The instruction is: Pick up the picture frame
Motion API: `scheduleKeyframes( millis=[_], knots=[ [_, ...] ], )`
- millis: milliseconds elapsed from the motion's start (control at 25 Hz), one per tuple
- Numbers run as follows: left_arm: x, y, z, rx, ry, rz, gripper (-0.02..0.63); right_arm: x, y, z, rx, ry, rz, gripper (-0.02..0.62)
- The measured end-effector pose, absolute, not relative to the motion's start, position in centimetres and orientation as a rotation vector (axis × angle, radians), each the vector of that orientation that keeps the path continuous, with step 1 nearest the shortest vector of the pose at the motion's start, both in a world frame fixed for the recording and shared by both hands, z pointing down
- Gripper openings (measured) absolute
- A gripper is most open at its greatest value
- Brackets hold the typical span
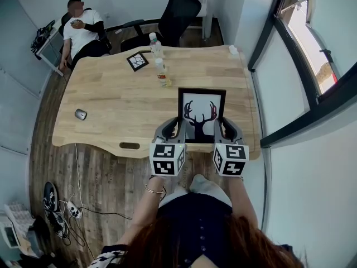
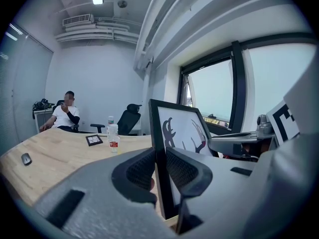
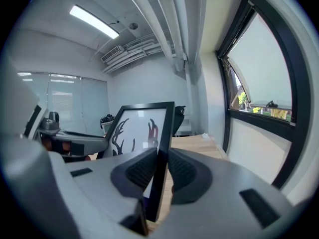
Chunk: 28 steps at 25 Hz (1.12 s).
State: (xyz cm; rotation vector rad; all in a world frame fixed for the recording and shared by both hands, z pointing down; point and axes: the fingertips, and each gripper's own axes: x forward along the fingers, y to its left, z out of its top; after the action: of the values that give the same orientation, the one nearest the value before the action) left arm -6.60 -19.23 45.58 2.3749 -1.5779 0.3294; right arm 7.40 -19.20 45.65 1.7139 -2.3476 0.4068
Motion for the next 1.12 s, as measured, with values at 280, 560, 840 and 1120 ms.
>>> scheduleKeyframes(
  millis=[280, 560, 840, 1120],
  knots=[
    [-7.4, -18.0, 44.6, 2.396, -1.584, 0.324, 0.083, 6.6, -18.0, 44.8, 1.731, -2.350, 0.391, 0.074],
    [-8.0, -16.7, 43.7, 2.410, -1.592, 0.301, 0.083, 6.1, -16.5, 43.7, 1.752, -2.353, 0.359, 0.073],
    [-8.1, -15.3, 42.9, 2.427, -1.594, 0.283, 0.083, 6.0, -15.0, 42.8, 1.765, -2.360, 0.332, 0.073],
    [-7.9, -13.6, 42.0, 2.453, -1.598, 0.264, 0.083, 6.2, -13.2, 42.0, 1.787, -2.371, 0.301, 0.074]
  ],
)
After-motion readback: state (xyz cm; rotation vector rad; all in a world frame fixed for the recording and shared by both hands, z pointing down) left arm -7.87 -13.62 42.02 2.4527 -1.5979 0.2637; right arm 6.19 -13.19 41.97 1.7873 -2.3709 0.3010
